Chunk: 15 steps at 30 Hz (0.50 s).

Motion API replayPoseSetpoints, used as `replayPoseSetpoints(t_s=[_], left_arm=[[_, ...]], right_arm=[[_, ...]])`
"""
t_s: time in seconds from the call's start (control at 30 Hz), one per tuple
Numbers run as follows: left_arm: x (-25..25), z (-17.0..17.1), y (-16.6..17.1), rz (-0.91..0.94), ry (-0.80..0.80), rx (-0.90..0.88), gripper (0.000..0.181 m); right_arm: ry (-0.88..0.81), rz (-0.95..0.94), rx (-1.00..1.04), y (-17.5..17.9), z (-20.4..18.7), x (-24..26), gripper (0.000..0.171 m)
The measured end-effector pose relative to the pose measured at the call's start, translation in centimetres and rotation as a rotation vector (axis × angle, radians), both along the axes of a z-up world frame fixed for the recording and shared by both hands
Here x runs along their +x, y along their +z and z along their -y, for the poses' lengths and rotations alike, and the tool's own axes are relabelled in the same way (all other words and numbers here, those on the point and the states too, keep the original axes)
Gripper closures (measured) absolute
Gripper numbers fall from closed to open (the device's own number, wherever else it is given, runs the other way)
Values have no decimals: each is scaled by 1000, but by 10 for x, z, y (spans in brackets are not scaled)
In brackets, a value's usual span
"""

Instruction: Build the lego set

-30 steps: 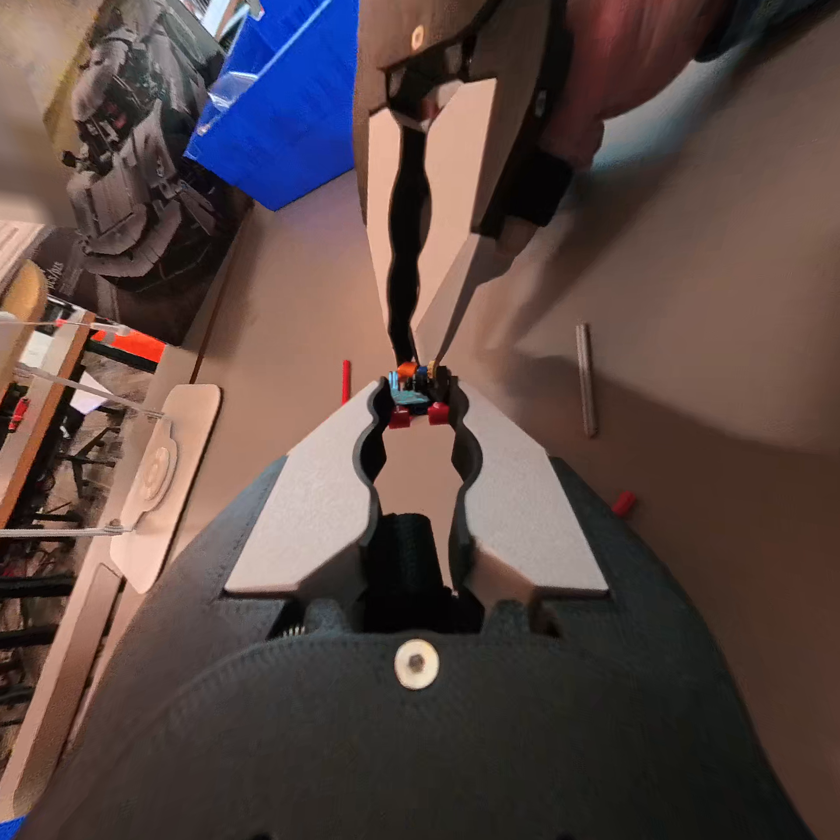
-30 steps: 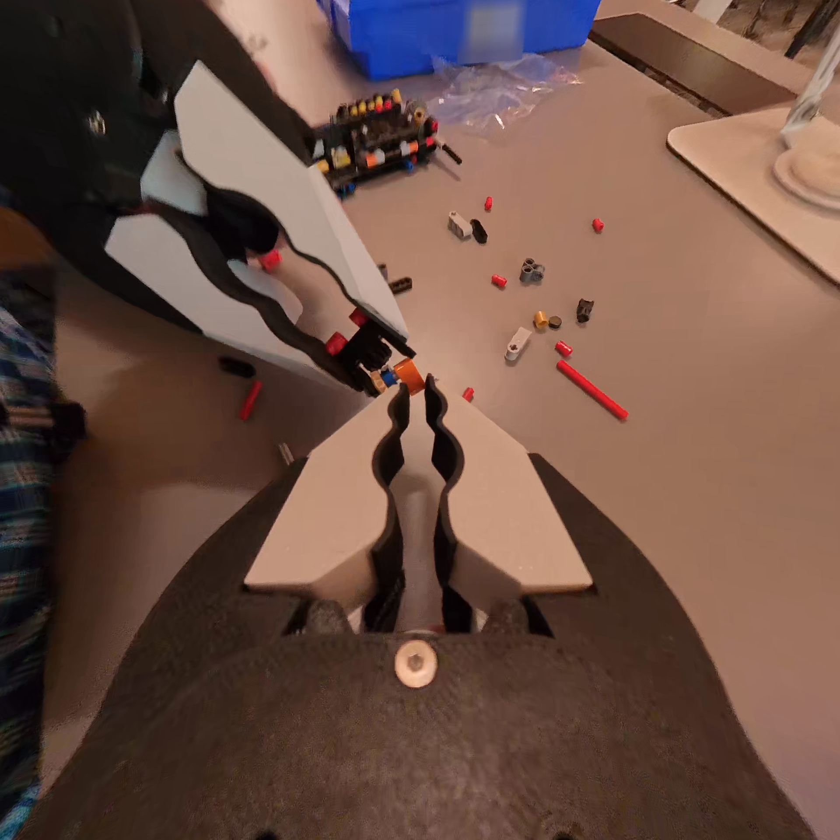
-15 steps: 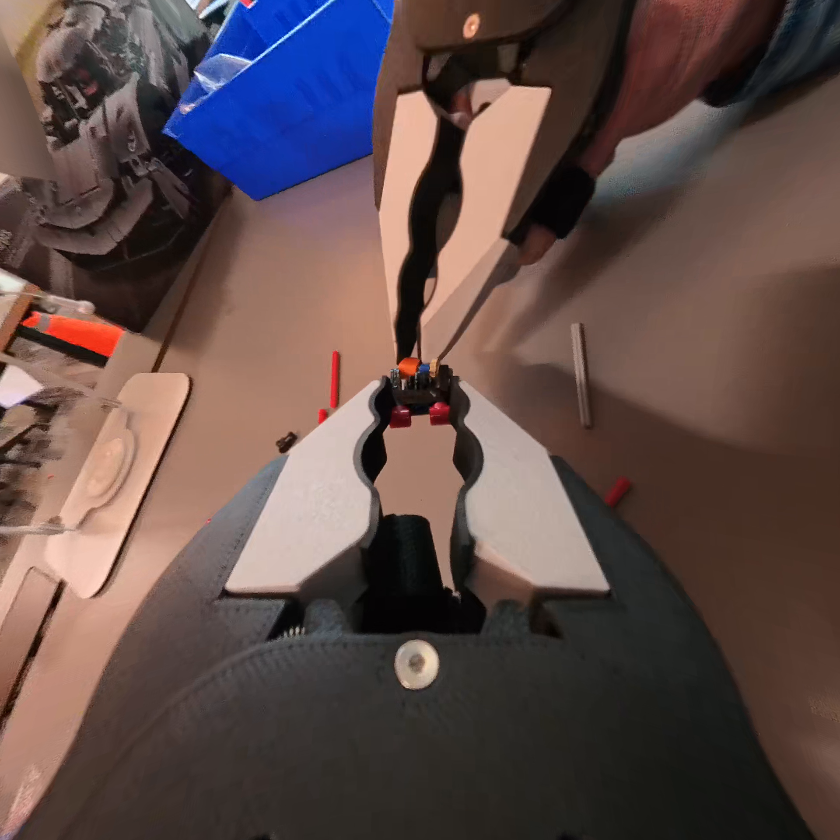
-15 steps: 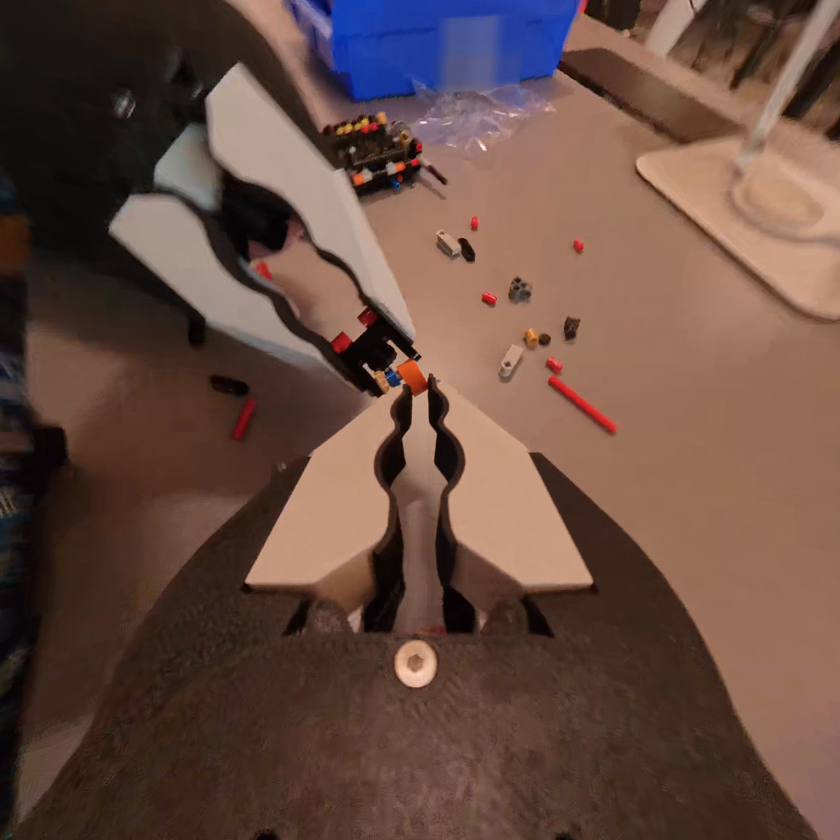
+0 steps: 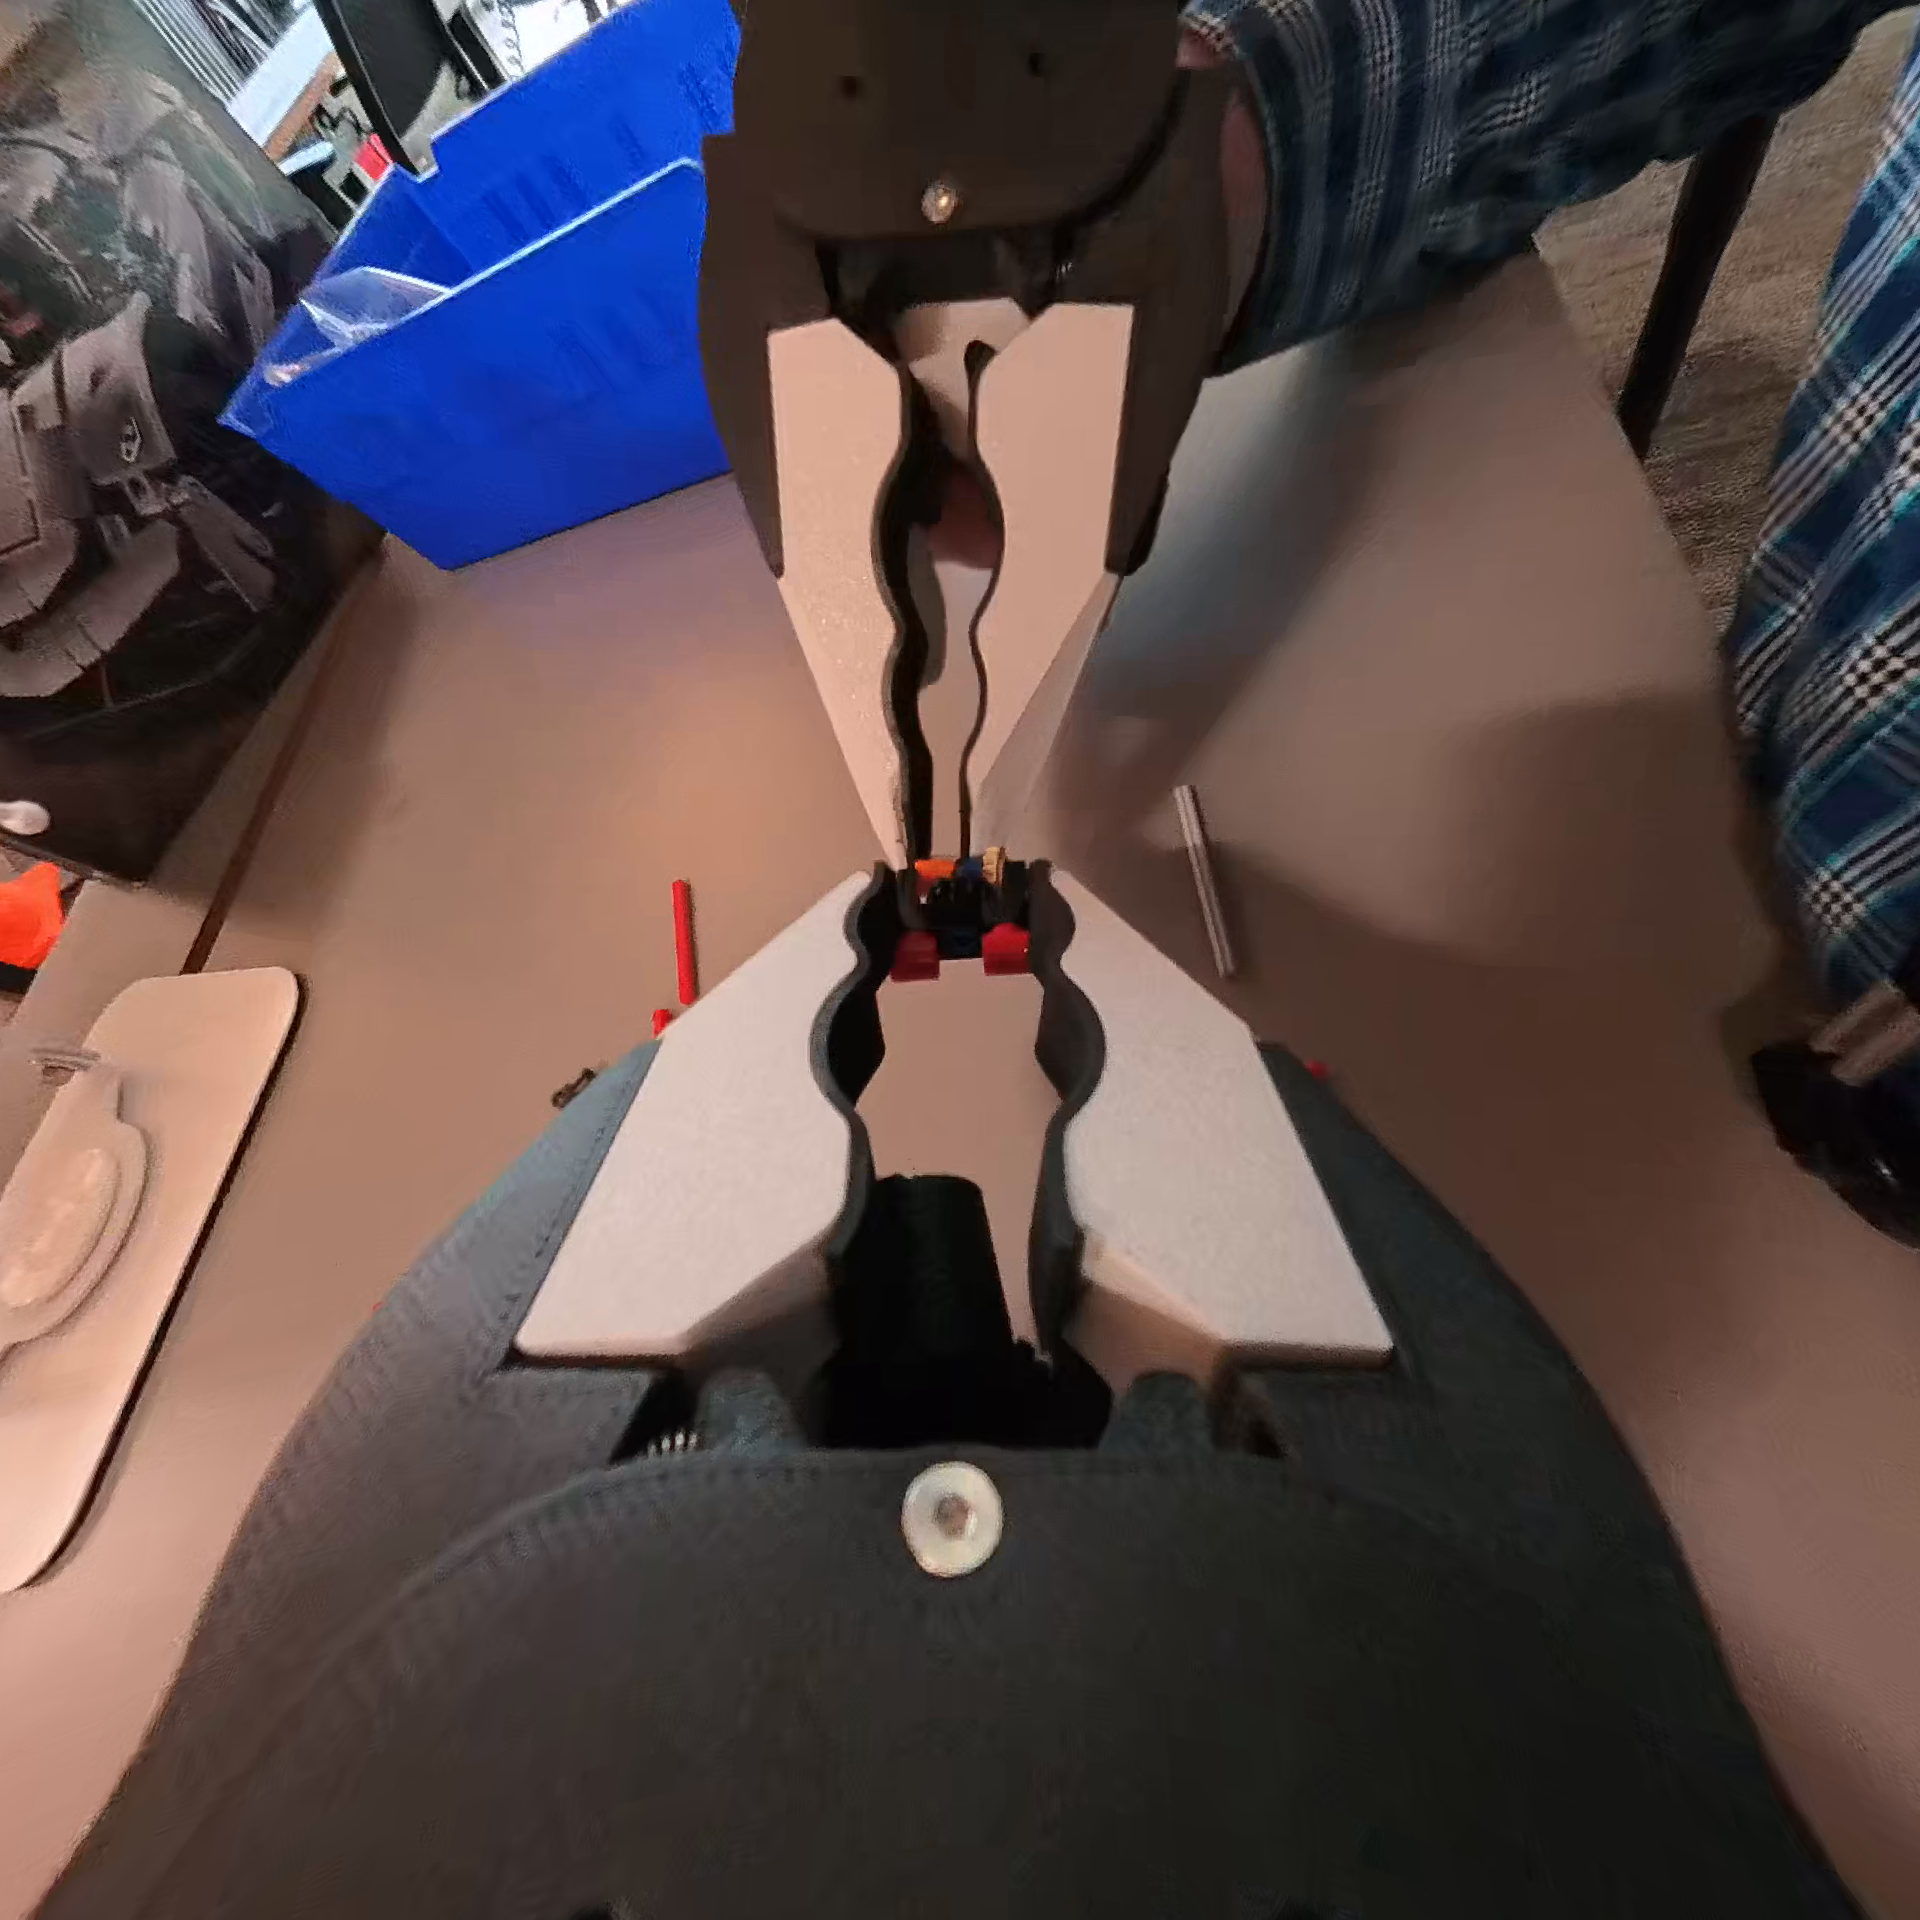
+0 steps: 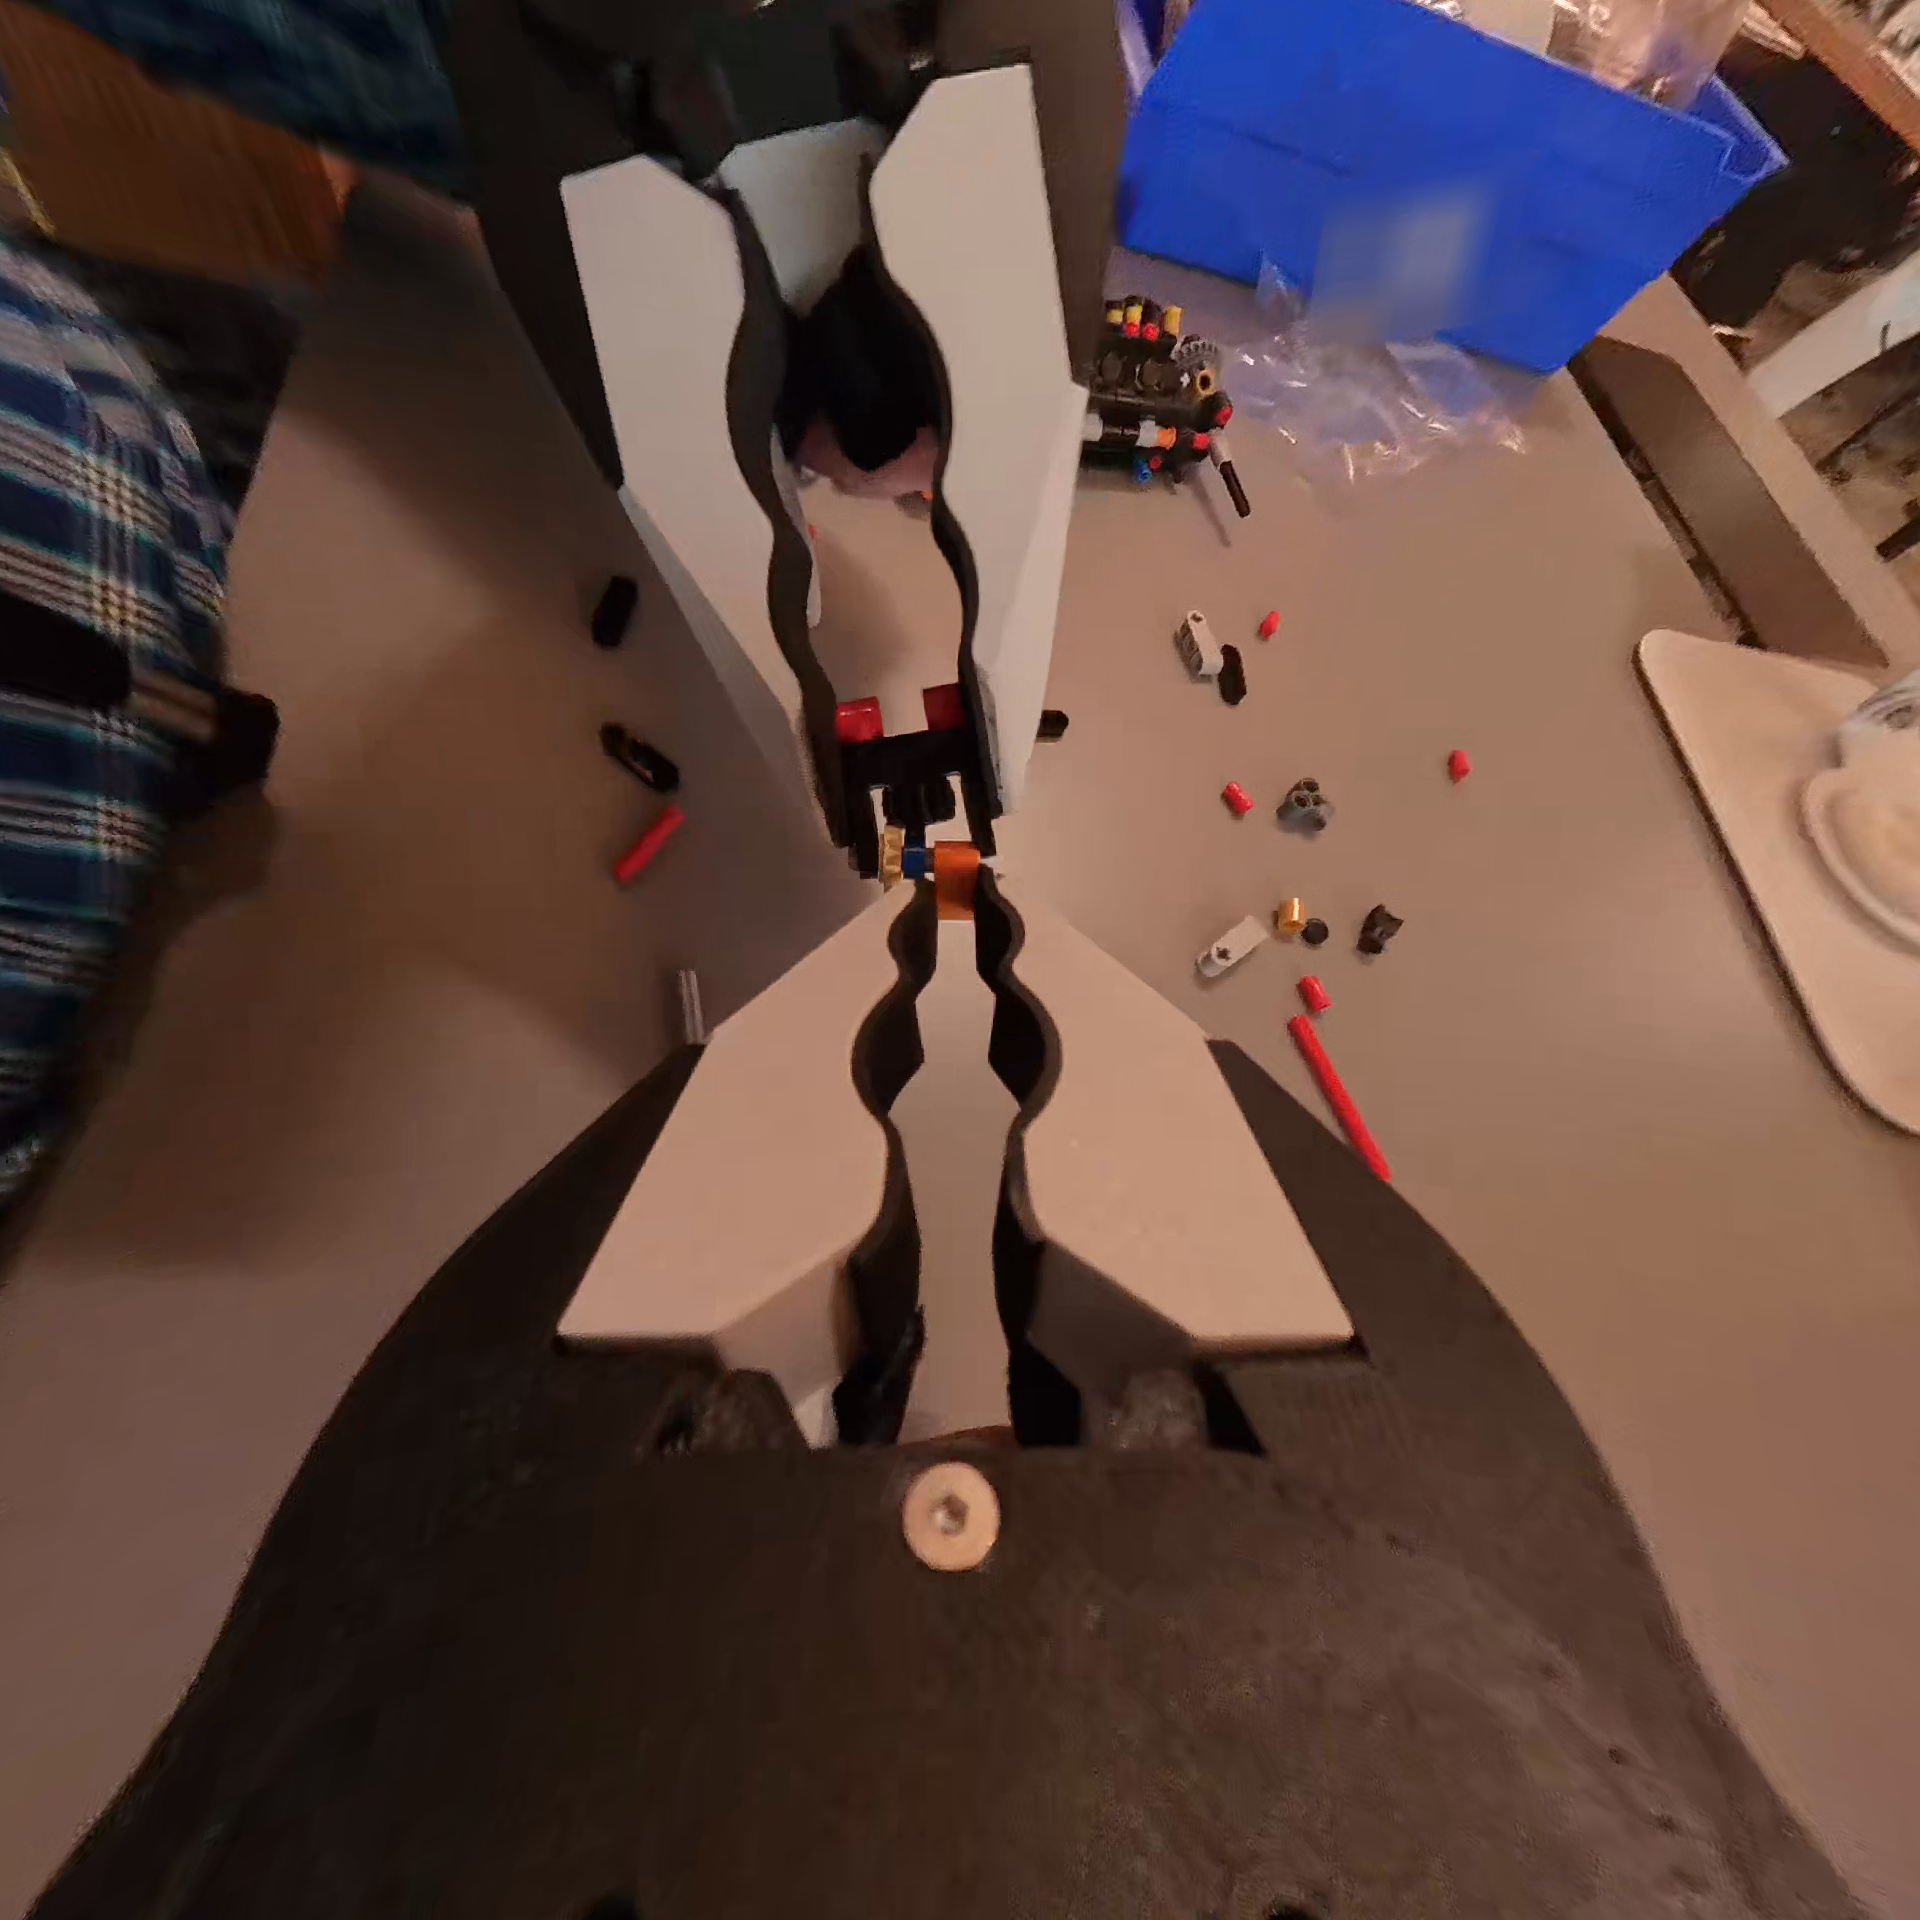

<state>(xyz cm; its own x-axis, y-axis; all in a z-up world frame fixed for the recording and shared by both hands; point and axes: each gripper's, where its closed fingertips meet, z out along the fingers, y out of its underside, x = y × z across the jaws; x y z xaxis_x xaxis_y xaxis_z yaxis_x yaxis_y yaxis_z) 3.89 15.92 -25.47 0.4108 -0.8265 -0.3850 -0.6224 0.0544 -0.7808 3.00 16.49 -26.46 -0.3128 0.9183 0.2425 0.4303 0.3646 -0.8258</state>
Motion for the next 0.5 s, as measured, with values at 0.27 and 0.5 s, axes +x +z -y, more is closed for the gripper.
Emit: replayPoseSetpoints(t_s=[0.27,0.5], left_arm=[[-2,-11,1,-94,87,137,157],[3,-4,-26,-125,77,95,157]], right_arm=[[-178,-32,-180,-1,-14,-4,168],[-269,-71,-158,10,-30,-5,168]])
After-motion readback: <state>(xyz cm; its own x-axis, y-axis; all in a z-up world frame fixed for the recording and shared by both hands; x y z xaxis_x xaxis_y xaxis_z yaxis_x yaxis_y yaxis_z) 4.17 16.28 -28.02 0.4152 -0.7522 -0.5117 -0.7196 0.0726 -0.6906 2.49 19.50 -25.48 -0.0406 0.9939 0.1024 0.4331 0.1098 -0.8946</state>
